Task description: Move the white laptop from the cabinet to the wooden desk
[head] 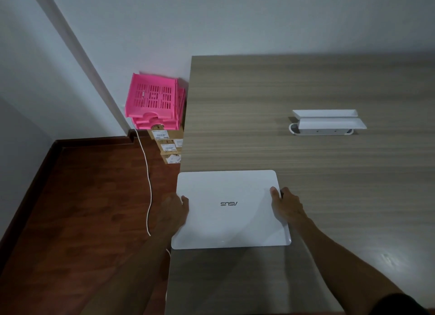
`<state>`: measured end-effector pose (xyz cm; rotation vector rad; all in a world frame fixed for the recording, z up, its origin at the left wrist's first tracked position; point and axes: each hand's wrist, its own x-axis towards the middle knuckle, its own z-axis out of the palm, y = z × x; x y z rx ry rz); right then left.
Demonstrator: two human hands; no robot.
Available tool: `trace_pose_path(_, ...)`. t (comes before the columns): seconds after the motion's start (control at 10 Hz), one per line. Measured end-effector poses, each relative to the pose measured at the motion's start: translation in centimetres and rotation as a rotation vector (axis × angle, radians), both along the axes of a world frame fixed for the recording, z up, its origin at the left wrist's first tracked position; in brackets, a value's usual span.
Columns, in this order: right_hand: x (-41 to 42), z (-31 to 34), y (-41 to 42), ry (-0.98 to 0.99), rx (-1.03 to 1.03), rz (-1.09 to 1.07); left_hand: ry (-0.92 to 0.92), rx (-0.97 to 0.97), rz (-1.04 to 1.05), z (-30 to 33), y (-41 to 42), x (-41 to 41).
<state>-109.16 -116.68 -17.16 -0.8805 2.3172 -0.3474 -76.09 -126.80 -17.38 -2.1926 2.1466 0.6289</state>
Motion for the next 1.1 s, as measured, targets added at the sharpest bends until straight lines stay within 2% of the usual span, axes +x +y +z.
trace_pose_path(0.4, 0.0, 0.6, 0.2, -0.042, 0.042, 0.014, 0.015, 0.015, -0.017, -0.3, 0.0, 0.0)
trace_pose_path(0.5, -0.1, 1.2, 0.5, -0.084, -0.009, 0.020, 0.022, 0.020, -0.003, -0.4, 0.1, 0.0)
trace_pose_path(0.6, 0.8, 2.1, 1.8, -0.014, -0.083, 0.116, 0.110, 0.030, 0.005, 0.3, 1.3, 0.5)
trace_pose_path(0.8, 3.6, 2.8, 6.5, 0.215, -0.186, 0.385, 0.088, -0.182, -0.232, 2.0, 7.0, 2.0)
trace_pose_path(1.0, 6.3, 1.7, 14.5, 0.175, -0.358, 0.336, 0.147, -0.280, -0.265, 0.7, 15.8, 2.3)
trace_pose_path(1.1, 7.7, 0.2, 19.2, 0.245, -0.412, 0.404, 0.119, -0.237, -0.389, -1.2, 20.9, 3.4)
